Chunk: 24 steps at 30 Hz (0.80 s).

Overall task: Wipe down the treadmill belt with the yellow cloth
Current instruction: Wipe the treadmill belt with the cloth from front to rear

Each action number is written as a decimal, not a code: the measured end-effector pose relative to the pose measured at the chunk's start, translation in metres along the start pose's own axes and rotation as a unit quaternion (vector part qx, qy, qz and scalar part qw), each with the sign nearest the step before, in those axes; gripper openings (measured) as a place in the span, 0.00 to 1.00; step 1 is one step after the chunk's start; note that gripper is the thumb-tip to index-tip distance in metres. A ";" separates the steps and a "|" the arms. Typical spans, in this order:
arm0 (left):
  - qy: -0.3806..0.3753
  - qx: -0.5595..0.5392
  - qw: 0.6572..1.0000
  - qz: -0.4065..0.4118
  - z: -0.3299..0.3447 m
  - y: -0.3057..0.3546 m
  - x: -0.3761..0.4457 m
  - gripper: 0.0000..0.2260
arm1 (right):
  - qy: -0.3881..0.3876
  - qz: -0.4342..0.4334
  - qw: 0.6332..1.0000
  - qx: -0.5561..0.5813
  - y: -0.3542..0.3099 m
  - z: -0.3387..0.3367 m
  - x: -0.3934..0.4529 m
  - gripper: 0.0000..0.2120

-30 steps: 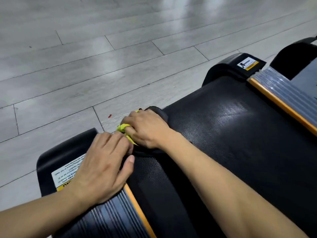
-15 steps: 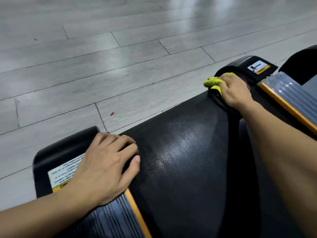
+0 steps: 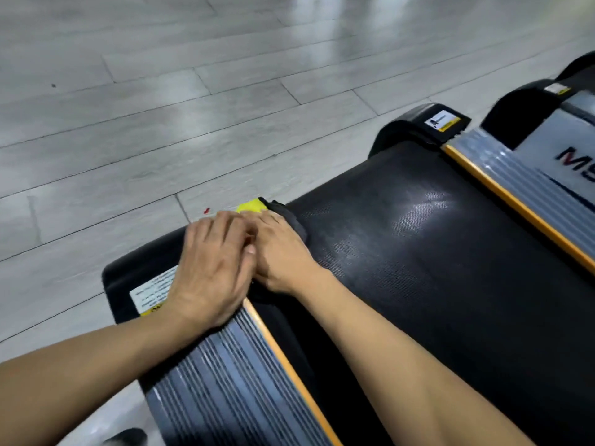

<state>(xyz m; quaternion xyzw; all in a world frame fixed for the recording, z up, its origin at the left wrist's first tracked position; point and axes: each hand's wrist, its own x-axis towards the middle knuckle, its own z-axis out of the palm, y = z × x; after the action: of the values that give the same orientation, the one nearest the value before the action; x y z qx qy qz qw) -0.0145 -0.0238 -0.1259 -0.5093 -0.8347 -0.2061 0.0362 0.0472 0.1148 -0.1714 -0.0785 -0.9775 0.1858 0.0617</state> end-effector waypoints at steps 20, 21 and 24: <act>-0.206 0.058 0.961 0.176 0.087 0.075 0.042 0.29 | 0.239 0.674 0.693 -0.096 0.234 -0.093 -0.179 0.29; -0.201 0.063 0.960 0.183 0.089 0.075 0.043 0.29 | 0.233 0.642 0.723 -0.101 0.234 -0.092 -0.156 0.28; -0.192 0.076 0.959 0.196 0.092 0.073 0.043 0.29 | 0.148 0.489 0.850 -0.130 0.234 -0.090 -0.083 0.28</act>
<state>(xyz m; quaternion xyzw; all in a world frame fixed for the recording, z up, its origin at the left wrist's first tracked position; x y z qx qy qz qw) 0.0420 0.0763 -0.1762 -0.6888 -0.7229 -0.0294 -0.0459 0.1727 0.3472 -0.1834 -0.5803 -0.8072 0.0497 0.0960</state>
